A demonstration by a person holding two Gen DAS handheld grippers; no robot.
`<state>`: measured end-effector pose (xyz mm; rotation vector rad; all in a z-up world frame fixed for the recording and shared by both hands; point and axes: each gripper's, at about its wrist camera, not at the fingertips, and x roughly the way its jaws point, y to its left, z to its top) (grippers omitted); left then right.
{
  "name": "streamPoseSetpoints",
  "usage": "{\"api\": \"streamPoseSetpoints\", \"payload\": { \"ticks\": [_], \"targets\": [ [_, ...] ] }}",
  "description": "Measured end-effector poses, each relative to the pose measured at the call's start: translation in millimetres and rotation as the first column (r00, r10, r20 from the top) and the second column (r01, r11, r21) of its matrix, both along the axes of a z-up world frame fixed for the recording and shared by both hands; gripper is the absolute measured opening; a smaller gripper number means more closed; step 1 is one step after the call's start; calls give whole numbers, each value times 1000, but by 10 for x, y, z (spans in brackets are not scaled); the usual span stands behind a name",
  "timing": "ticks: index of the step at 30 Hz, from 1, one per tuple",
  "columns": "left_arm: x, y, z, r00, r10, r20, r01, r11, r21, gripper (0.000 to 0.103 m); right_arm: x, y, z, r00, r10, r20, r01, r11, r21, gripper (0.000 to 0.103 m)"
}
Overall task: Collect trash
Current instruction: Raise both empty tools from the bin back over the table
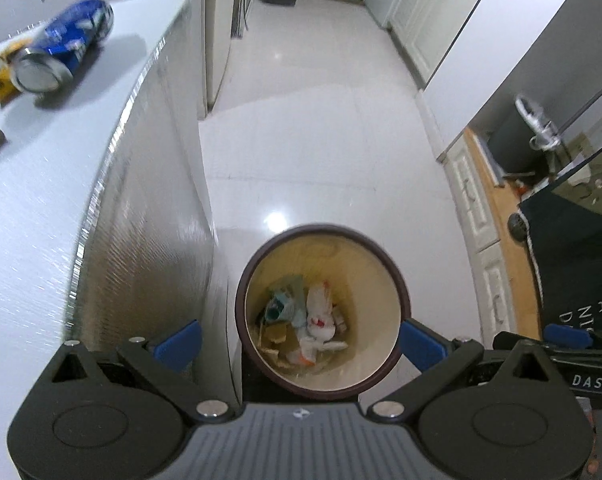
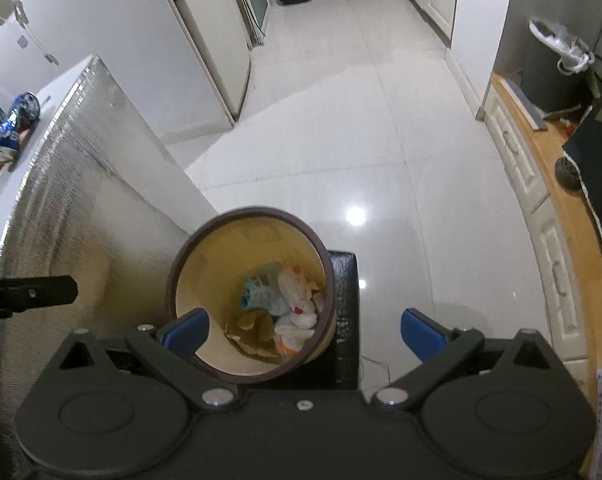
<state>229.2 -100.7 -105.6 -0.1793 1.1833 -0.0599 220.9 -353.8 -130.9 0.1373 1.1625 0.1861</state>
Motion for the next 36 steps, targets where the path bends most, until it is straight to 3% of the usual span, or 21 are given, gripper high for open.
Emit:
{"api": "streamPoseSetpoints", "payload": {
  "ticks": [14, 23, 36],
  "targets": [
    [-409, 563, 688, 983, 65, 170, -62, 998, -22, 103, -248, 429, 626, 982, 35, 186, -35, 999, -2, 103],
    [-756, 1302, 1031, 956, 153, 251, -150, 988, -34, 103, -425, 1018, 966, 957, 63, 282, -61, 998, -14, 103],
    [-1171, 2566, 1280, 903, 282, 325, -295, 955, -9, 103, -601, 2193, 1218, 914, 179, 363, -190, 982, -5, 103]
  ]
}}
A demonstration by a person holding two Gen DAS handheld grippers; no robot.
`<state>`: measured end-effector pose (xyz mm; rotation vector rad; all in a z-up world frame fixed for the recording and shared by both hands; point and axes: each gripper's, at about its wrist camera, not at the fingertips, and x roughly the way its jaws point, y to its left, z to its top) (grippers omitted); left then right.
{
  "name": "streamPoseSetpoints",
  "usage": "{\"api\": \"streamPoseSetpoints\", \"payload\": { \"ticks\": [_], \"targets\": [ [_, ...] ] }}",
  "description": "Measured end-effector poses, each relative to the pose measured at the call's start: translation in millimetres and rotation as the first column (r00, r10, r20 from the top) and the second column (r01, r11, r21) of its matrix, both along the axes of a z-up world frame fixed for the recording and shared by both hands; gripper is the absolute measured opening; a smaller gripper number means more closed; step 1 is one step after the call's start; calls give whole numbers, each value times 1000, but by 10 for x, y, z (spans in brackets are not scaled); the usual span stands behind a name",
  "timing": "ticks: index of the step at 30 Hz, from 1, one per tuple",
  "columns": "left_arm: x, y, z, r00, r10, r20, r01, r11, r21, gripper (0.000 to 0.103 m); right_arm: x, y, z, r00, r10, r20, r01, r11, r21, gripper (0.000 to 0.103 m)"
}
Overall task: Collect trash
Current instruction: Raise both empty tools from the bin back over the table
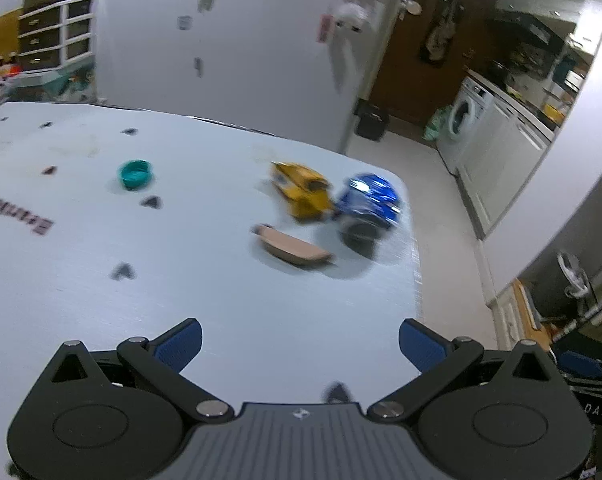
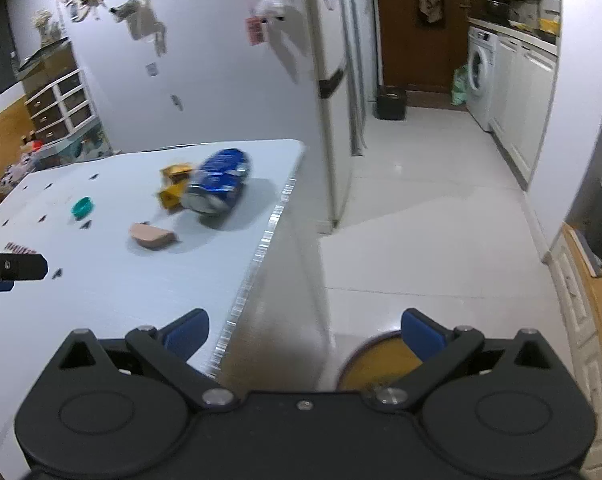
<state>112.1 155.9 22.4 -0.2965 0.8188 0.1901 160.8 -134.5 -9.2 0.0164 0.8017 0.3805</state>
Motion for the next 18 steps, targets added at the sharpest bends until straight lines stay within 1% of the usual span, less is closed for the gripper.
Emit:
{"api": "streamPoseSetpoints", "payload": {
  "ticks": [8, 14, 18],
  "targets": [
    [-78, 709, 31, 998, 59, 24, -59, 998, 15, 103, 30, 757, 75, 997, 69, 29, -69, 997, 19, 103],
    [65, 1186, -8, 994, 99, 48, -100, 995, 22, 103, 139, 1258, 118, 989, 141, 50, -143, 989, 42, 103],
    [238, 1505, -90, 991, 118, 65, -120, 993, 16, 103, 312, 1536, 75, 980, 199, 29, -201, 976, 86, 103]
  ]
}}
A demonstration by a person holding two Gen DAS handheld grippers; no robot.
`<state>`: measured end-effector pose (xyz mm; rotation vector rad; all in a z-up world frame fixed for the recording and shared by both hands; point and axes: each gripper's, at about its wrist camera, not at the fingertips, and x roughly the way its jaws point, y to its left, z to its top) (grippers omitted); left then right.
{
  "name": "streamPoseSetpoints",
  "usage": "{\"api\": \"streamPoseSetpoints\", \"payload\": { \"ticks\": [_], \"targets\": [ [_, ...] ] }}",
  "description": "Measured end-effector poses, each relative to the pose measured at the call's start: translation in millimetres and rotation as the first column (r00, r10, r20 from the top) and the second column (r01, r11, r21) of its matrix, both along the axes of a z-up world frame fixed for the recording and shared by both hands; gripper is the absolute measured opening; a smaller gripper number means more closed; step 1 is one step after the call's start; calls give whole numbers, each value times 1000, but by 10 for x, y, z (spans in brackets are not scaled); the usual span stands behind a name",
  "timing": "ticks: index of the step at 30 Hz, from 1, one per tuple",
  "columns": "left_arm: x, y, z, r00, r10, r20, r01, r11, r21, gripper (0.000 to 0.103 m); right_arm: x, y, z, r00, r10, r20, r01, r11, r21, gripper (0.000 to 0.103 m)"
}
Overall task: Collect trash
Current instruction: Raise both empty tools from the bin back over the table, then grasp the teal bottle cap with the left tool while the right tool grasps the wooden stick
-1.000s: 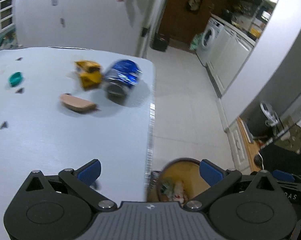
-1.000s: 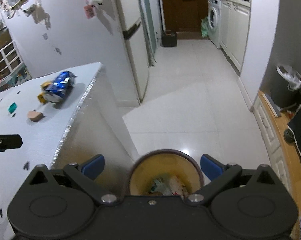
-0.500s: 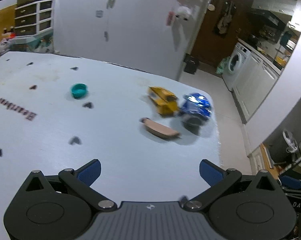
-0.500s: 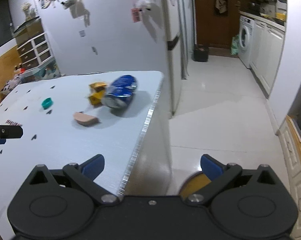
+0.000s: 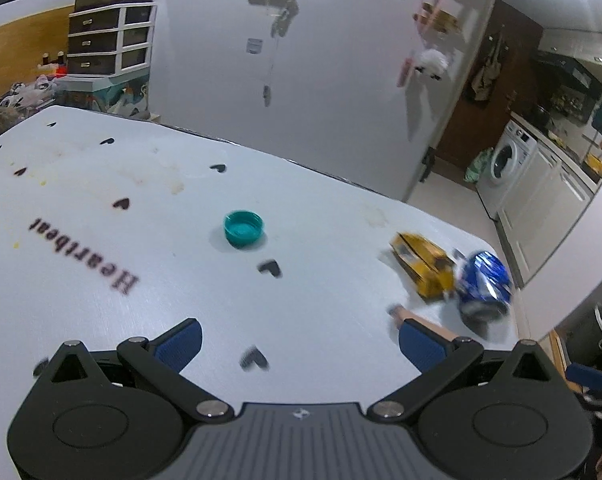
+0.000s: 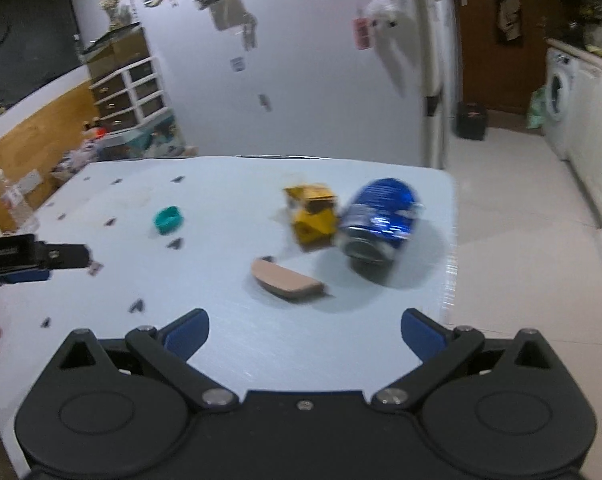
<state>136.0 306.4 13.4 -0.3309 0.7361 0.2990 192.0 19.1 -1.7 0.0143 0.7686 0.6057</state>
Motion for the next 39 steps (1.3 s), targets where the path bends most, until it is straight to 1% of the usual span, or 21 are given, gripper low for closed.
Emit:
{"api": "streamPoseSetpoints", "payload": {
  "ticks": [2, 4, 9, 15, 19, 21, 24, 27, 29, 33, 35, 37, 39],
  "targets": [
    [105, 141, -61, 1000, 13, 6, -13, 1000, -4, 103, 77, 112, -18, 999, 37, -13, -37, 999, 14, 103],
    [215, 262, -122, 1000, 26, 9, -26, 1000, -9, 103, 173, 221, -54, 999, 54, -10, -53, 998, 19, 103],
    [529, 553, -328, 998, 70, -2, -70, 997, -28, 103, 374, 448, -155, 997, 76, 14, -76, 997, -23, 103],
    [840, 818, -560, 996, 92, 18, -91, 994, -67, 103, 619, 671, -351, 988, 150, -28, -151, 987, -52, 103],
    [987, 948, -687, 996, 88, 26, -86, 993, -82, 103, 774, 810, -501, 981, 182, -64, -187, 977, -99, 103],
    [1050, 971, -726, 997, 63, 33, -61, 996, -60, 103, 840, 862, -570, 977, 199, -78, -207, 972, -115, 103],
    [1139, 960, -764, 1000, 12, 20, -12, 1000, 12, 103, 940, 921, -666, 969, 227, -99, -238, 963, -128, 103],
    [1193, 959, -797, 1000, -24, 17, 23, 999, 49, 102, 1027, 930, -732, 959, 244, -145, -260, 960, -103, 103],
    [1215, 963, -812, 999, -39, 23, 37, 997, 61, 100, 1046, 935, -765, 949, 260, -177, -278, 957, -85, 100],
    [1288, 977, -849, 998, -64, 27, 62, 996, 69, 89, 955, 973, -772, 939, 299, -171, -317, 944, -90, 95],
    [1339, 967, -865, 997, -69, 19, 67, 995, 76, 84, 906, 1003, -755, 930, 321, -176, -339, 937, -82, 88],
    [1390, 972, -897, 998, -68, 6, 67, 994, 83, 82, 839, 1036, -737, 928, 335, -163, -353, 931, -94, 73],
    [1430, 985, -924, 998, -63, -5, 64, 994, 90, 79, 782, 1076, -730, 929, 340, -144, -357, 927, -117, 70]
  ]
}}
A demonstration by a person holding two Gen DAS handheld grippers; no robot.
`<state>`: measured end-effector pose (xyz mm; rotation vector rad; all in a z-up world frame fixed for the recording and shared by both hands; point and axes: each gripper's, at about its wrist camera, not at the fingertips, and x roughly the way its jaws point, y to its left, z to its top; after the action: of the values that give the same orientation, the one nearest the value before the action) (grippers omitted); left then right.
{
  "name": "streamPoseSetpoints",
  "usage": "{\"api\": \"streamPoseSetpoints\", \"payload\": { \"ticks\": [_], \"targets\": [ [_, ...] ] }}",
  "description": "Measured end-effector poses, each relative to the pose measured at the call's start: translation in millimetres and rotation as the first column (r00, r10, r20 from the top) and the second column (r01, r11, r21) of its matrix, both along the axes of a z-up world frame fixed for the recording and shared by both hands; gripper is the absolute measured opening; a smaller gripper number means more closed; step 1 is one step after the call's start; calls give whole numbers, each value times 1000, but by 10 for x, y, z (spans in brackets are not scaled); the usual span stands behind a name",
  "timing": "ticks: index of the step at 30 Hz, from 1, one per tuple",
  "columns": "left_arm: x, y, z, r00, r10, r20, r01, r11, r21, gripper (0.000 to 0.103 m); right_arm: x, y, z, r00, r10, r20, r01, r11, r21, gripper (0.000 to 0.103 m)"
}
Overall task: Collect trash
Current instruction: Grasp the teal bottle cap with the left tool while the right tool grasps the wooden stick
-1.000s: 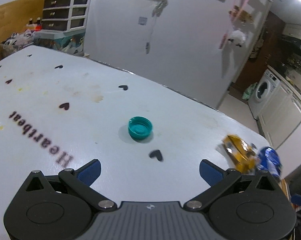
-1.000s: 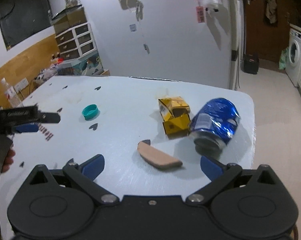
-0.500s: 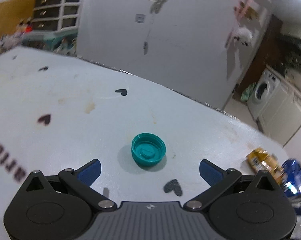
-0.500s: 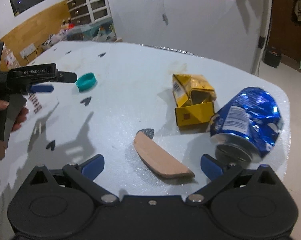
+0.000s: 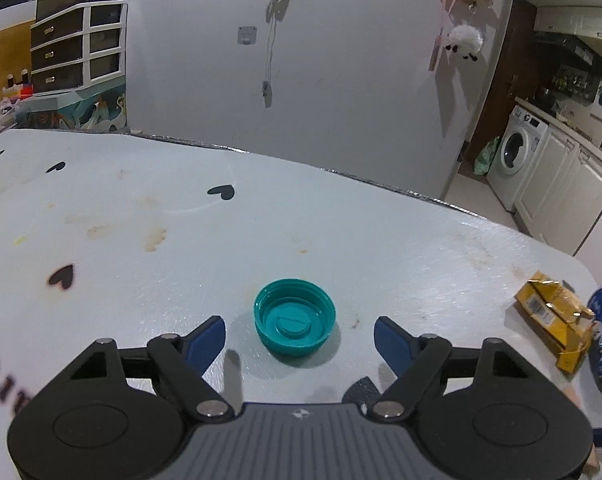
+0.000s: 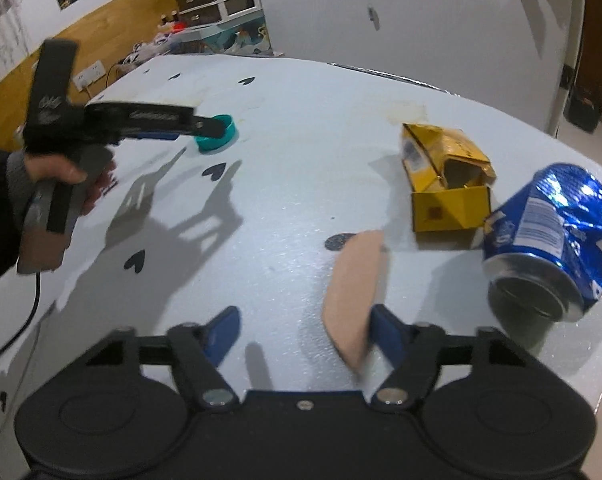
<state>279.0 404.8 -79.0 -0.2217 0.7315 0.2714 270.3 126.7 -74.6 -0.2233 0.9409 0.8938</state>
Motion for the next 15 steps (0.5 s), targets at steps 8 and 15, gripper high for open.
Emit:
{"api": "streamPoseSetpoints", "payload": {
  "ticks": [8, 15],
  "targets": [
    [112, -37, -98, 999, -14, -38, 17, 998, 67, 61, -15, 111, 14, 998, -58, 25, 58, 998, -11, 55],
    [136, -22, -107, 999, -4, -36, 7, 996, 89, 50, 121, 151, 4, 983, -184, -8, 185, 983, 24, 46]
  ]
}}
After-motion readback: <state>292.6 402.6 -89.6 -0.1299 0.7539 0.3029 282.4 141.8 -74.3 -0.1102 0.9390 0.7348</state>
